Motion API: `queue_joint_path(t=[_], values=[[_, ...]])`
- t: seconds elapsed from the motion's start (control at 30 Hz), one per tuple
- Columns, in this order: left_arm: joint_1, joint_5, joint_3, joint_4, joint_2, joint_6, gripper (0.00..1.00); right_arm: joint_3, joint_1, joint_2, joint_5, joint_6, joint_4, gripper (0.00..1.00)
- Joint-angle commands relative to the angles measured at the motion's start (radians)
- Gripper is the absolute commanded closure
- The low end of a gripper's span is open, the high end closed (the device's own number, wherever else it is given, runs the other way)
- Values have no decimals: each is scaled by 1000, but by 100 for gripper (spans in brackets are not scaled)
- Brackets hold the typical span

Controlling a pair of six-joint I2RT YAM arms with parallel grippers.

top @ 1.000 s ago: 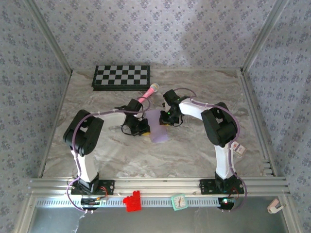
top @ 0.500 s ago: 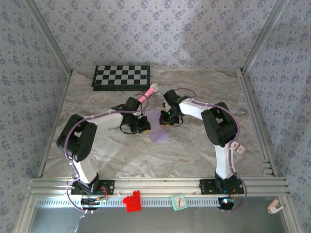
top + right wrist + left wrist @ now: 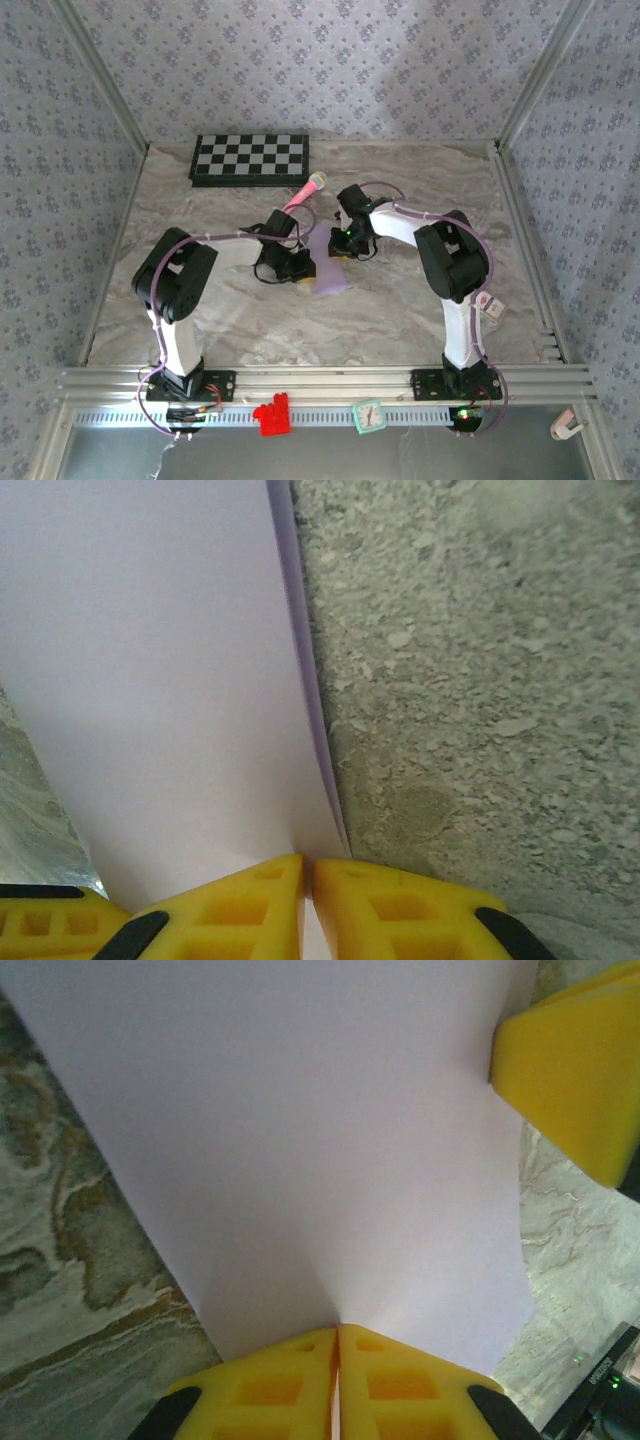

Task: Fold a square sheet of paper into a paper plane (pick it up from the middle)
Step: First fold the square sheet of paper in half at the center of the table.

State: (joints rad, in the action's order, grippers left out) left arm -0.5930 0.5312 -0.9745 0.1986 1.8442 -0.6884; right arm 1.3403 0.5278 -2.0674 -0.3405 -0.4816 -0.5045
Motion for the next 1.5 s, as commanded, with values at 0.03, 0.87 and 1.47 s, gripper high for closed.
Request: queue_joint_path(t=[0.03, 0.87, 1.47], values=[[2, -82, 83, 173, -34, 39, 90, -119, -31, -183, 257, -9, -124, 82], [-39, -31, -129, 191, 44, -10, 90, -113, -35, -183, 259, -9, -132, 82], [-77, -114, -17, 248, -21, -19, 90, -110, -48, -200, 261, -18, -133, 83]])
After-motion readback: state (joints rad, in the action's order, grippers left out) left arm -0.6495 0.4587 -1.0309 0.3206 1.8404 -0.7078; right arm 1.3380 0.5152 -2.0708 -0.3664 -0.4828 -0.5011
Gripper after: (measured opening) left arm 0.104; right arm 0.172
